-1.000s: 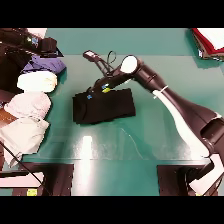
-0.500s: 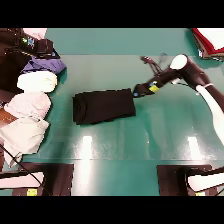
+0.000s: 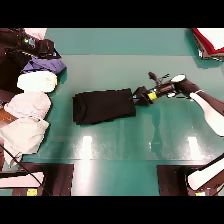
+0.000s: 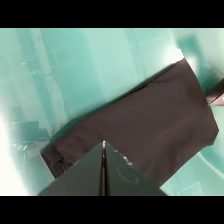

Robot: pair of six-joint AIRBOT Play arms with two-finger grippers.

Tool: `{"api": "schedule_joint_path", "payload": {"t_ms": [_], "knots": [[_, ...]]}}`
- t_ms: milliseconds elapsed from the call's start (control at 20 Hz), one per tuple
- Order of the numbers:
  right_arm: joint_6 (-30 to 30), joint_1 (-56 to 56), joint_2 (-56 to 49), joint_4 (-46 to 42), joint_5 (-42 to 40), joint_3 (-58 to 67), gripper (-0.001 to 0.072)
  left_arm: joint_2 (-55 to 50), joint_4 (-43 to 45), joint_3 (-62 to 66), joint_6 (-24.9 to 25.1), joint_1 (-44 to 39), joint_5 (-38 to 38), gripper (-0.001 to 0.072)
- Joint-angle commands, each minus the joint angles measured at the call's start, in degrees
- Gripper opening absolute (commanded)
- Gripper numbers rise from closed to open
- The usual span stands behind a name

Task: Fold the shirts.

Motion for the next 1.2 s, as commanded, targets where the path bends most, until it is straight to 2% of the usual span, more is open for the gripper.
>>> {"api": "schedule_joint_path", "payload": {"t_ms": [0, 50, 150, 250, 300, 350, 500, 700, 900, 1150], "knots": [[-0.2, 5.4, -4.6, 1.9, -0.4, 6.1, 0.0692, 0.0, 0.0, -0.1, 1.0, 0.1, 0.3, 0.0024], [-0.2, 6.9, -5.5, 2.0, -0.4, 7.9, 0.0682, 0.0, 0.0, -0.1, 1.0, 0.1, 0.3, 0.0024], [-0.2, 9.0, -6.6, 1.8, -0.4, 10.4, 0.0478, 0.0, 0.0, -0.1, 1.0, 0.1, 0.2, 0.0025], [-1.3, 9.9, -6.8, 1.5, 0.0, 12.1, 0.0310, 0.0, -0.1, -0.1, 1.0, 0.1, 0.1, 0.0025], [-2.3, 10.2, -6.8, 1.5, 0.5, 12.9, 0.0190, 0.0, -0.1, -0.1, 0.9, 0.1, -0.2, 0.0024], [-2.3, 10.2, -6.7, 1.5, 1.0, 13.6, 0.0026, 0.0, -0.2, -0.1, 0.9, -0.2, -0.2, 0.0025], [-2.3, 8.7, -5.2, 1.3, 1.9, 14.8, 0.0022, 0.0, -0.2, -0.1, 0.9, -3.0, -0.4, 0.0024], [-1.4, 0.1, 6.3, -6.0, -4.0, 6.2, 0.0021, 0.0, -0.2, -0.1, 1.4, -9.4, 0.3, 0.0024], [-0.5, -18.8, 20.6, -12.2, -6.5, -6.4, 0.0022, 0.0, -0.2, -0.1, 1.3, -13.9, 1.5, 0.0024], [-0.5, -47.9, 32.7, -13.6, -14.9, -17.1, 0.0021, 0.0, -0.2, -0.1, 1.0, -18.8, 4.9, 0.0024]]}}
